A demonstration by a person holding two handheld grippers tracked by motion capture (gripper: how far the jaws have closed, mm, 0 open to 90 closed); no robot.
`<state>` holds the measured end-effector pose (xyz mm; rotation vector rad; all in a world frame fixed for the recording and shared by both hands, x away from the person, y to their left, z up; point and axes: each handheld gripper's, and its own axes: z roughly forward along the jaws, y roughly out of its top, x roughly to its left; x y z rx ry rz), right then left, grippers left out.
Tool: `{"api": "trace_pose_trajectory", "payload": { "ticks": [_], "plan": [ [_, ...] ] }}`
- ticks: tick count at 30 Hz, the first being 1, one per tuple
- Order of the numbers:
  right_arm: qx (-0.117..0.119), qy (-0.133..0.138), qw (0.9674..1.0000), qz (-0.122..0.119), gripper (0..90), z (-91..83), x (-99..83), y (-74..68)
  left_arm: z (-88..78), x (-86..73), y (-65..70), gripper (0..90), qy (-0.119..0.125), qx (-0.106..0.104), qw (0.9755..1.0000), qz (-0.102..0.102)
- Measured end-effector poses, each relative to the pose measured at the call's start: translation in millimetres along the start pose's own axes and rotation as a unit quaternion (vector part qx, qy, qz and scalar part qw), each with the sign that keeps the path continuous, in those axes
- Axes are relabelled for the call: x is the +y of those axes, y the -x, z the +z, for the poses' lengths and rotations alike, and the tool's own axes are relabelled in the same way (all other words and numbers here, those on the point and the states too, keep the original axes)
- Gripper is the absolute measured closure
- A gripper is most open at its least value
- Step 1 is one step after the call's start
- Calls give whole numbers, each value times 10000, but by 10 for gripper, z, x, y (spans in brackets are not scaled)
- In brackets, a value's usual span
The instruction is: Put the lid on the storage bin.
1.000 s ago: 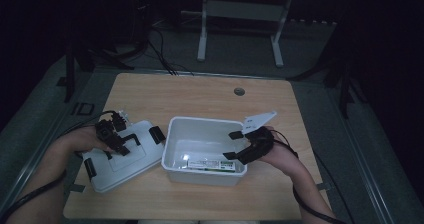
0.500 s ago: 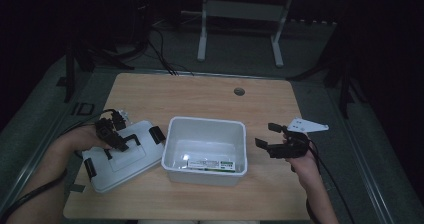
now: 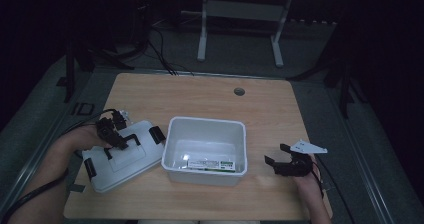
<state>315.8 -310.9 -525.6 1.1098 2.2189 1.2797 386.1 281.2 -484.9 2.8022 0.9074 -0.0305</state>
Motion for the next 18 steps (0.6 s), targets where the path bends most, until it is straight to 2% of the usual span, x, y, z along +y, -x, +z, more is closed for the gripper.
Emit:
{"api": "trace_pose_trajectory", "payload": {
  "ticks": [5, 10, 12, 18],
  "plan": [
    [-80, -41, 9999, 94, 141, -16, -144, 19, 9, 5, -3, 802, 33, 28, 10000, -4],
    [-178, -127, 9997, 94, 140, -56, -230, 21, -8, 9, 2, 826, 77, -133, 9999, 10],
    [-217, -142, 9996, 114, 140, -65, -263, 25, -14, 5, 13, 834, 90, -104, 9999, 22],
    [-162, -130, 9996, 185, 140, -77, -310, 40, -35, -48, 6, 837, 73, -183, 9998, 20]
  ]
}}
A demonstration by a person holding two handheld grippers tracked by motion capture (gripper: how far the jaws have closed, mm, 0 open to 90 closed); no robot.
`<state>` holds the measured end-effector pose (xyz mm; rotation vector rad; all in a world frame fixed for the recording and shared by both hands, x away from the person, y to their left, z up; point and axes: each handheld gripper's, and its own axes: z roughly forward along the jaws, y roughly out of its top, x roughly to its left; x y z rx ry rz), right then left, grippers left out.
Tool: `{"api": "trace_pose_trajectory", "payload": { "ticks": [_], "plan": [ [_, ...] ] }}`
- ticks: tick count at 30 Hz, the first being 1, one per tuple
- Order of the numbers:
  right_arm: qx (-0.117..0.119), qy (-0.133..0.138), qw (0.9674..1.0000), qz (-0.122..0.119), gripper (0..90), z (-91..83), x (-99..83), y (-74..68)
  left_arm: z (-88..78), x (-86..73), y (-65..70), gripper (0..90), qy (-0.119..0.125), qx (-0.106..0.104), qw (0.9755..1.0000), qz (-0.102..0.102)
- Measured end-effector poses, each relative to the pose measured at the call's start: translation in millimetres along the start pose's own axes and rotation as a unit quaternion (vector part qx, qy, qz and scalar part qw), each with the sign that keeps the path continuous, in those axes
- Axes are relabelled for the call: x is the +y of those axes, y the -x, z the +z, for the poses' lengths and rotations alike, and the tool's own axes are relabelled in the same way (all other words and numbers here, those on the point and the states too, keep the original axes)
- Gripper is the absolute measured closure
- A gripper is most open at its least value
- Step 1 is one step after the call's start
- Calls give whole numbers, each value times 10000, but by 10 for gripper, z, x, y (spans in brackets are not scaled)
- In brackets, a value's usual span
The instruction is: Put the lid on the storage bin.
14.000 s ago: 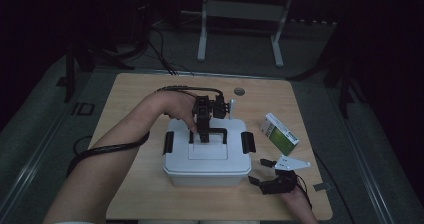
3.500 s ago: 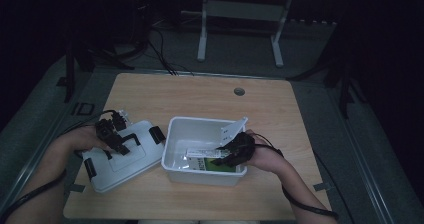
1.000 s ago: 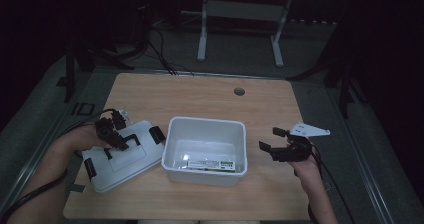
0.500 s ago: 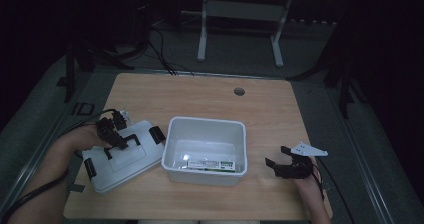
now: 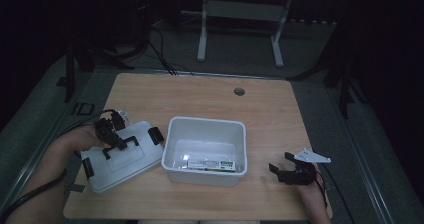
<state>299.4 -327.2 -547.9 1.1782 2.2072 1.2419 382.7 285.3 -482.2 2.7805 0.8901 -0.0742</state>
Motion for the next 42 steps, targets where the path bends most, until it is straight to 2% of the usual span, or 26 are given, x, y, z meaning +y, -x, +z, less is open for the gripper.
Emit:
{"api": "trace_pose_trajectory", "payload": {
  "ticks": [5, 13, 17, 25, 33, 38, 42],
  "plan": [
    [38, 13, 10000, -4, 140, 5, 14, 4, -68, -36, 0, 837, 25, -75, 10000, -44],
    [95, 30, 10000, -5, 140, 18, 14, 9, -300, -65, 52, 837, 161, -29, 9999, -22],
    [116, 44, 9999, -13, 140, 31, 20, 4, -390, -63, 77, 837, 99, -1, 9999, 35],
    [137, 26, 9999, -18, 140, 35, 26, 7, -599, -64, 135, 837, 154, 44, 9998, 67],
    [173, 6, 9998, -48, 139, 52, 33, -2, -892, -21, 235, 837, 218, 143, 9994, 236],
    [183, -21, 9998, -62, 139, 59, 32, -7, -1069, 47, 316, 837, 256, 285, 9986, 371],
    [190, -22, 9998, -69, 139, 58, 30, -11, -1244, 86, 395, 837, 428, 374, 9972, 481]
  ]
}}
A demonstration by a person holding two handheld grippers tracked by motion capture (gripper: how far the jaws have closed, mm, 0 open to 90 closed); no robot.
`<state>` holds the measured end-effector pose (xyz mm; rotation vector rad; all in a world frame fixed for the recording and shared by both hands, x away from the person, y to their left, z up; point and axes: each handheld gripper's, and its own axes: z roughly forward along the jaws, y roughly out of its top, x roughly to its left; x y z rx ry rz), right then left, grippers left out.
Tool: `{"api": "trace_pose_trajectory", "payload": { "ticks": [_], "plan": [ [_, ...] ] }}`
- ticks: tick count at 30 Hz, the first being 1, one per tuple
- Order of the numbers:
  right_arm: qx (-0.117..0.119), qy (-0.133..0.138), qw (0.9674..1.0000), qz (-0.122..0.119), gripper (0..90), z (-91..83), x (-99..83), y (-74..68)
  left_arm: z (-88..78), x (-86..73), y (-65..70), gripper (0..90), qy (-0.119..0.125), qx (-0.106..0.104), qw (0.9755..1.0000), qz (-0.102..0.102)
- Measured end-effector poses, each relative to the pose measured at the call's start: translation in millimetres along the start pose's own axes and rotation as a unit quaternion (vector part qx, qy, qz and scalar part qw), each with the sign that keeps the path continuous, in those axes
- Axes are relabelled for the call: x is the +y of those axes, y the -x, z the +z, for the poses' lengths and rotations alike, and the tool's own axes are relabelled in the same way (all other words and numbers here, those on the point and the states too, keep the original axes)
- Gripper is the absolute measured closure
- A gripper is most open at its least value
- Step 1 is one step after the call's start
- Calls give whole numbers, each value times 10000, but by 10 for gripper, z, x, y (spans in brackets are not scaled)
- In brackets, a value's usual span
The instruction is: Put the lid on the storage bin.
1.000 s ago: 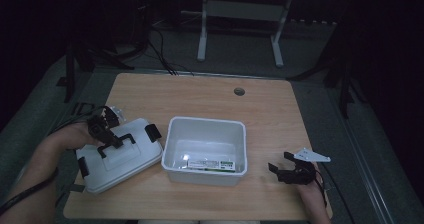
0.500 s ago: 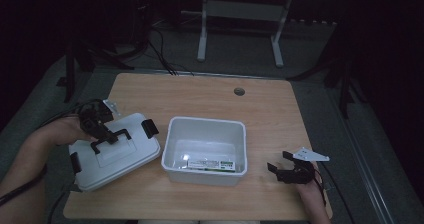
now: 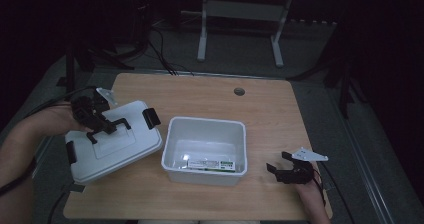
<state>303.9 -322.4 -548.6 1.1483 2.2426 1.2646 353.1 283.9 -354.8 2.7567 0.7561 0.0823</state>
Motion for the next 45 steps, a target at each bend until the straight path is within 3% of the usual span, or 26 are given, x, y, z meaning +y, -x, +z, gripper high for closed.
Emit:
{"api": "trace_pose_trajectory", "payload": {
  "ticks": [9, 24, 32, 45],
  "plan": [
    [18, -7, 10000, -2, 139, 5, -2, -6, -244, 176, 124, 837, 179, 18, 9995, 254],
    [101, -53, 9998, -137, 137, 13, -4, -27, -133, 619, 317, 837, 237, -243, 9964, 777],
    [112, -63, 9998, -173, 137, 18, -1, -32, -79, 896, 431, 837, 198, -351, 9932, 1089],
    [110, -20, 9999, -111, 137, 7, -8, -22, 39, 1337, 618, 836, 105, -504, 9859, 1593]
  ]
}}
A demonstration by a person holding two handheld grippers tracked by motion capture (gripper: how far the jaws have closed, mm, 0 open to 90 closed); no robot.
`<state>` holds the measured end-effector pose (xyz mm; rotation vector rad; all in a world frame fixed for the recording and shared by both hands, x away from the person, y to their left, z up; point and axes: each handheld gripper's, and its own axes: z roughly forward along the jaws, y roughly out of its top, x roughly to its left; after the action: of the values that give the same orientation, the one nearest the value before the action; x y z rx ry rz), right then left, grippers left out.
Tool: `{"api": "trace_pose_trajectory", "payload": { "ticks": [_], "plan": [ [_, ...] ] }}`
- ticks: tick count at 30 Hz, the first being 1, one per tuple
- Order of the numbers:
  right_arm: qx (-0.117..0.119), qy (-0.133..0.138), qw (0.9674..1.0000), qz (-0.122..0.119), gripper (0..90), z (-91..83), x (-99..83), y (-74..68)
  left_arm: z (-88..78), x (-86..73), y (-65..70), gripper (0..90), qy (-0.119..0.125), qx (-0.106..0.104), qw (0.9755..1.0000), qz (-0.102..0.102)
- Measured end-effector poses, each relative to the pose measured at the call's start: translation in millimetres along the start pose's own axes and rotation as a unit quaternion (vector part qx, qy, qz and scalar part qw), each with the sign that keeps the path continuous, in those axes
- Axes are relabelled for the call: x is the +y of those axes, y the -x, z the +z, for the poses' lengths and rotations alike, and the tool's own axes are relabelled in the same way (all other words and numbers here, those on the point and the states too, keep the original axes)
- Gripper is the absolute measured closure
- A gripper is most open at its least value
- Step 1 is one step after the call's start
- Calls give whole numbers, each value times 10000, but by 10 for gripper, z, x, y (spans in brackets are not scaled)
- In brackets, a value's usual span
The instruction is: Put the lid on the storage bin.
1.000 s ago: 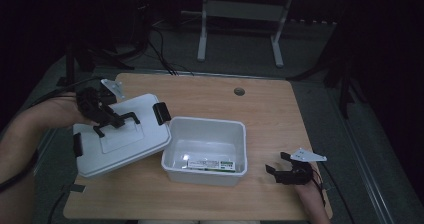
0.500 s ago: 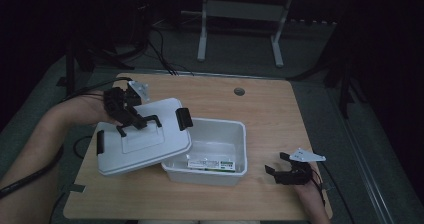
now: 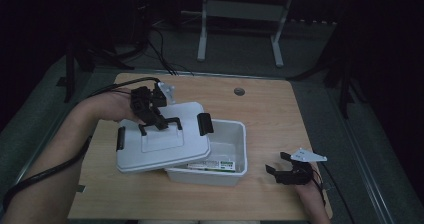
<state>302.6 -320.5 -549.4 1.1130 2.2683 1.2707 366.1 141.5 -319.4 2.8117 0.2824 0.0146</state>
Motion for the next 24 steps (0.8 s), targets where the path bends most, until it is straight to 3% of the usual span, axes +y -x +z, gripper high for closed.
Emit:
{"api": "trace_pose_trajectory", "payload": {
  "ticks": [15, 24],
  "plan": [
    [23, 17, 10000, -5, 137, -5, -6, 6, 192, 567, 74, 836, -108, -101, 9985, 520],
    [22, 20, 10000, -1, 136, -5, 2, 4, 376, 820, 68, 837, -174, -150, 9973, 693]
  ]
}}
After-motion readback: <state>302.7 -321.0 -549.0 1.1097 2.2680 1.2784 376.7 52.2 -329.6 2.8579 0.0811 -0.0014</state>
